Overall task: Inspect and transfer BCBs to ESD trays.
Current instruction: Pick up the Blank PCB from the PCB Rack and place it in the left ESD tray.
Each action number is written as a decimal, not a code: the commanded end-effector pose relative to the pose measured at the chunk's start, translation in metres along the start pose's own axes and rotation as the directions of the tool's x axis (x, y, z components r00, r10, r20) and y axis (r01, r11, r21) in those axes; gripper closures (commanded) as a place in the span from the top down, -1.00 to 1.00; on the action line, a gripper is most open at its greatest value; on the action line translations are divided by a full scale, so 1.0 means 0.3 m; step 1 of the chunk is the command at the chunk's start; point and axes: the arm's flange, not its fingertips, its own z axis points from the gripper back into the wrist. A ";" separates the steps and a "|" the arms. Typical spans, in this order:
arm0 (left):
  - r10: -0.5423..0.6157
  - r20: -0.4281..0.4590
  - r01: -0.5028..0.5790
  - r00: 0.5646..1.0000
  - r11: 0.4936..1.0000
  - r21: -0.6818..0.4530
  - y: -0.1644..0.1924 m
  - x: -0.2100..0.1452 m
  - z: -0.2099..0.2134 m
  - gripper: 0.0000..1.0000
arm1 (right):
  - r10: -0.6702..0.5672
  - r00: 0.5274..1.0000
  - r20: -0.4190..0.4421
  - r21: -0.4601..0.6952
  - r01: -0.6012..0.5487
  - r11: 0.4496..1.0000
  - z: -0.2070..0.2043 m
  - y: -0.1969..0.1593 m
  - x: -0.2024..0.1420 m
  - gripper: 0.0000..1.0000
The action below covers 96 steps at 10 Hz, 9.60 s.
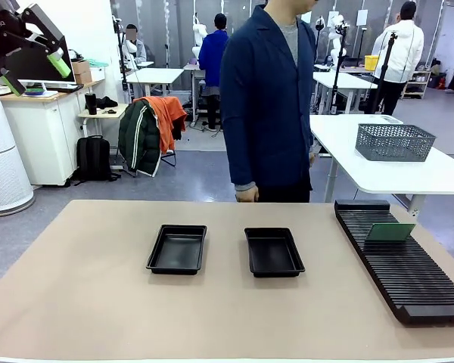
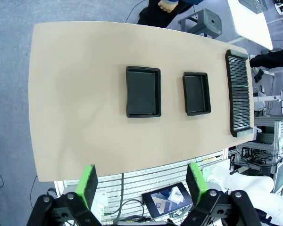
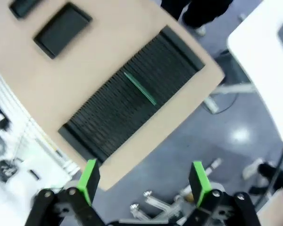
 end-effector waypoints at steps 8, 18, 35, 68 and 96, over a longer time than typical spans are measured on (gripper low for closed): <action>-0.003 0.001 0.003 1.000 1.000 0.012 0.003 -0.003 0.003 1.00 | 0.565 0.817 -0.113 -0.088 -0.575 0.813 -0.512 -0.008 0.099 1.00; -0.003 0.001 0.003 1.000 1.000 0.012 0.003 -0.003 0.003 1.00 | 0.616 0.779 -0.117 0.041 -0.616 0.787 -0.913 0.039 0.074 1.00; -0.003 0.001 0.003 1.000 1.000 0.012 0.003 -0.003 0.003 1.00 | 0.618 0.785 -0.041 0.111 -0.611 0.784 -1.083 0.041 0.056 1.00; -0.003 0.001 0.003 1.000 1.000 0.012 0.003 -0.003 0.003 1.00 | 0.629 0.766 -0.134 0.117 -0.618 0.777 -0.465 0.017 0.175 -0.95; -0.003 0.001 0.003 1.000 1.000 0.012 0.003 -0.003 0.003 1.00 | -0.618 0.786 -0.015 0.558 0.519 0.647 -0.586 0.880 0.656 -0.95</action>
